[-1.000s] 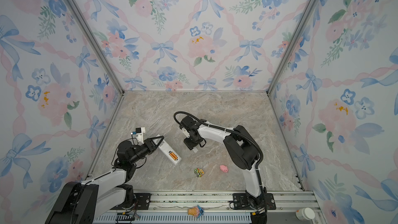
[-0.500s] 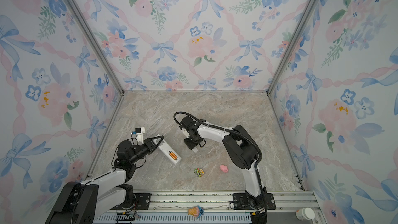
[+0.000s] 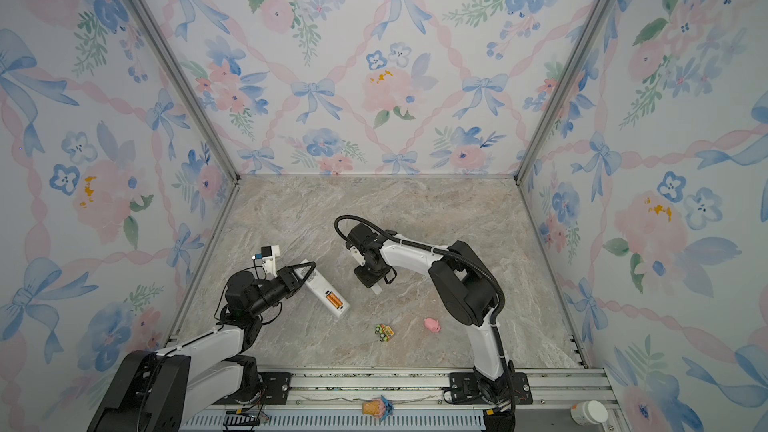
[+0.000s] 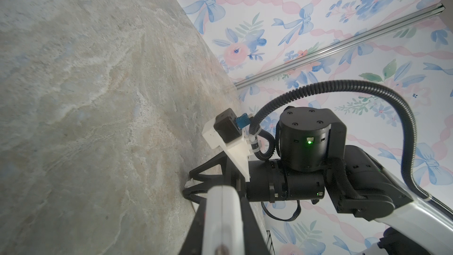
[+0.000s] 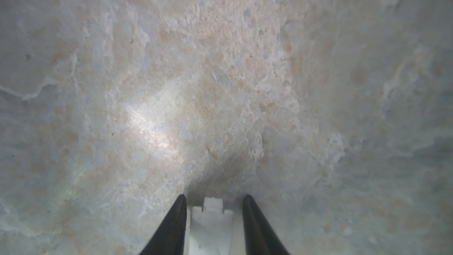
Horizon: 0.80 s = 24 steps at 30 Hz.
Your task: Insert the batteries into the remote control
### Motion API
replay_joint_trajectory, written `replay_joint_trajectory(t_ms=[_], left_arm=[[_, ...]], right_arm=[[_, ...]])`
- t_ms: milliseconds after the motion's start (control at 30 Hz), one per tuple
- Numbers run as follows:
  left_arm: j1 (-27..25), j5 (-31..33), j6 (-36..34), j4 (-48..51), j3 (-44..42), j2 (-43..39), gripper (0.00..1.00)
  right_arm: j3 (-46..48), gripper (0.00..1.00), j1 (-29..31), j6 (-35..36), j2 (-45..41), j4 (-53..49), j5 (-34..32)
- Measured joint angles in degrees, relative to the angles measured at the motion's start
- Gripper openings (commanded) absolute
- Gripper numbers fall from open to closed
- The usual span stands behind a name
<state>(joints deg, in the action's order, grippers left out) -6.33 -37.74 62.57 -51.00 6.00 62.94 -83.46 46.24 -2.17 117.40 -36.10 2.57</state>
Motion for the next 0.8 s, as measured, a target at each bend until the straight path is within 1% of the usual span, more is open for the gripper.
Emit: replay_joint_trajectory(t_ms=[400, 800], left_arm=[[0.0, 0.0, 0.0, 0.0, -0.02, 0.0, 0.0], [0.0, 0.0, 0.0, 0.0, -0.13, -0.33, 0.0]], right_arm=[[-0.7, 0.4, 0.72, 0.02, 0.55, -0.11, -1.73], [-1.4, 0.38, 1.53, 0.04, 1.03, -0.55, -3.96]])
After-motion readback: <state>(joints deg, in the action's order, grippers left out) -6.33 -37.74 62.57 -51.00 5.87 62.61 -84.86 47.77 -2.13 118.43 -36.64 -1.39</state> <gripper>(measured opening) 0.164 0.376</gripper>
